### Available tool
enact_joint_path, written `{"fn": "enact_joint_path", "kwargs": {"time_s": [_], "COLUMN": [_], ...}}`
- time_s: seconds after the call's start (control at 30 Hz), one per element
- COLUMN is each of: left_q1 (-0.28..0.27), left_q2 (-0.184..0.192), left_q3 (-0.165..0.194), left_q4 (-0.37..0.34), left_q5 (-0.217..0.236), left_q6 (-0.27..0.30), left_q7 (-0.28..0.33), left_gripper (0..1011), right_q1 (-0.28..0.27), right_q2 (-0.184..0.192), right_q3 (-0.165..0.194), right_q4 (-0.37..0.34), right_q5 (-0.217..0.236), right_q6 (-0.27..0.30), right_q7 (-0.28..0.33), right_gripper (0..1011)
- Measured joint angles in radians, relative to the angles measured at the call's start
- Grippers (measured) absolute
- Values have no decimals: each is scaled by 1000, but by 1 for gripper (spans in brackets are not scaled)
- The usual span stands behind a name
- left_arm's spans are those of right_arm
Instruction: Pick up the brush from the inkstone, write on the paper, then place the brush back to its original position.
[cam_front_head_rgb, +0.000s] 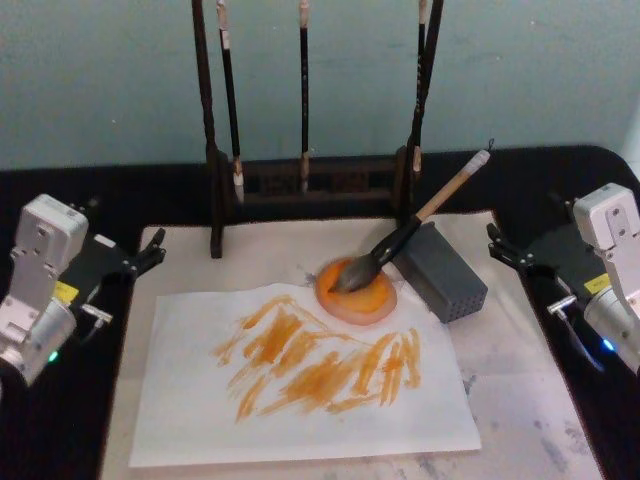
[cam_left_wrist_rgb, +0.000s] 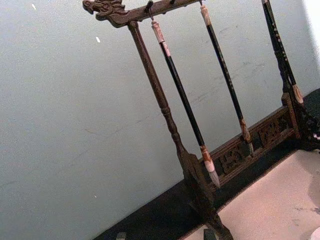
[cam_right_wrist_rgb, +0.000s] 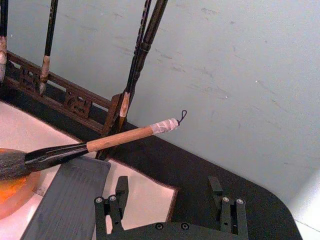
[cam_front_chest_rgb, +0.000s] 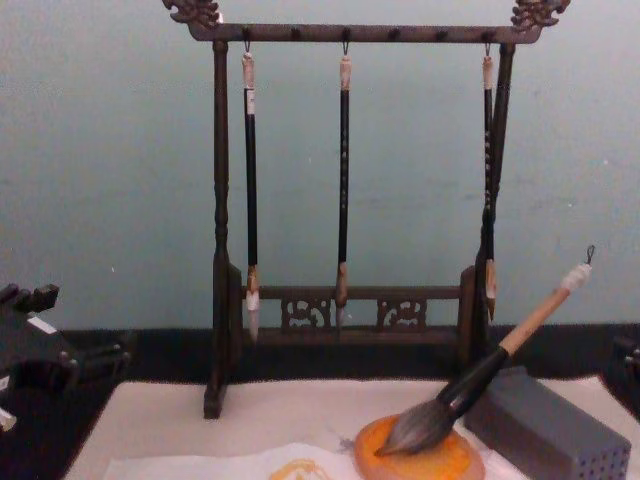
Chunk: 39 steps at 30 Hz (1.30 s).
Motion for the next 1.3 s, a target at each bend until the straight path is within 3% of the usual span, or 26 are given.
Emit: {"fn": "enact_joint_path", "kwargs": {"time_s": [0.53,0.8,0.93,1.0,1.03,1.1,1.23,1.3], "left_q1": [0,0,0,0,0,0,0,0], "left_q2": [0,0,0,0,0,0,0,0], "left_q3": [0,0,0,0,0,0,0,0], "left_q4": [0,0,0,0,0,0,0,0], "left_q5": [0,0,0,0,0,0,0,0], "left_q6": [0,0,0,0,0,0,0,0], "left_q7": [0,0,0,0,0,0,0,0], "left_gripper": [1001,1001,1001,1001,1001,1001,1001,1001], "right_q1": [0,-24,-38,-48,-48,-54,-55,-53], "right_q2": [0,-10,-16,-27,-27,-45,-74,-99], "right_q3": [0,34,61,91,91,124,160,187], "right_q4": [0,-28,-49,-65,-65,-74,-74,-68], "right_q5": [0,28,84,163,163,254,346,416], "right_q6": [0,8,24,61,61,120,192,246], "right_q7": [0,42,84,133,133,177,208,229], "right_gripper": [1000,1000,1000,1000,1000,1000,1000,1000]}}
